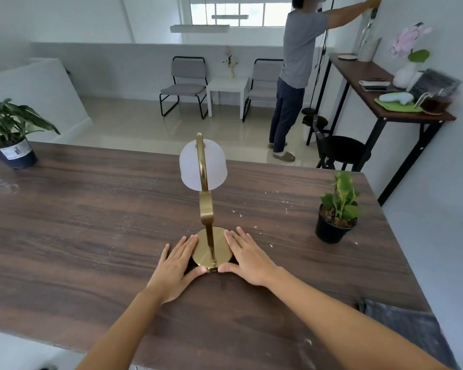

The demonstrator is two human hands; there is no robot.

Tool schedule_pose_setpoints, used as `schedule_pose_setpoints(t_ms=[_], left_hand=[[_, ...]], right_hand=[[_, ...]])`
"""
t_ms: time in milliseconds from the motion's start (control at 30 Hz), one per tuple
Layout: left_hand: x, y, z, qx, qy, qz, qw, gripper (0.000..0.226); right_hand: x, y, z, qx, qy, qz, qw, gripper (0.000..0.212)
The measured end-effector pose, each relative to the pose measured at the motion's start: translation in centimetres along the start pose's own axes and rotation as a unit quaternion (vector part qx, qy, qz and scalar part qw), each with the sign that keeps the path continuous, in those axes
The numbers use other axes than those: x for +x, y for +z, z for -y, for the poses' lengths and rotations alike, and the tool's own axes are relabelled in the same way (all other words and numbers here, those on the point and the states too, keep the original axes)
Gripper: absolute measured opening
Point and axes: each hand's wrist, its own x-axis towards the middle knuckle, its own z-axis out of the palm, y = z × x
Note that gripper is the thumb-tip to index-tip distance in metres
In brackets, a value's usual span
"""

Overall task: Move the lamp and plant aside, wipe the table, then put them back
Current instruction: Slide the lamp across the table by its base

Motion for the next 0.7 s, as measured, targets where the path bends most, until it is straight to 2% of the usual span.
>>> schedule_pose_setpoints(t_ms=[100, 233, 700], left_hand=[[1.6, -0.3, 1.6, -0.005, -0.003, -0.010, 1.000, 0.089], [4.5, -0.9, 3.5, -0.003, -0.004, -0.012, 1.000, 0.086], [18.3, -1.7, 6.9, -0.004, 0.038, -0.008, 0.999, 0.088]], right_hand=[[2.4, -0.4, 0.0, -0.007, 0.003, 0.000, 1.000, 0.116], [5.9, -0.8, -0.4, -0.019, 0.014, -0.014, 1.000, 0.095], [15.3, -4.9, -4.6, 0.009, 0.100, -0.038, 0.994, 0.081]])
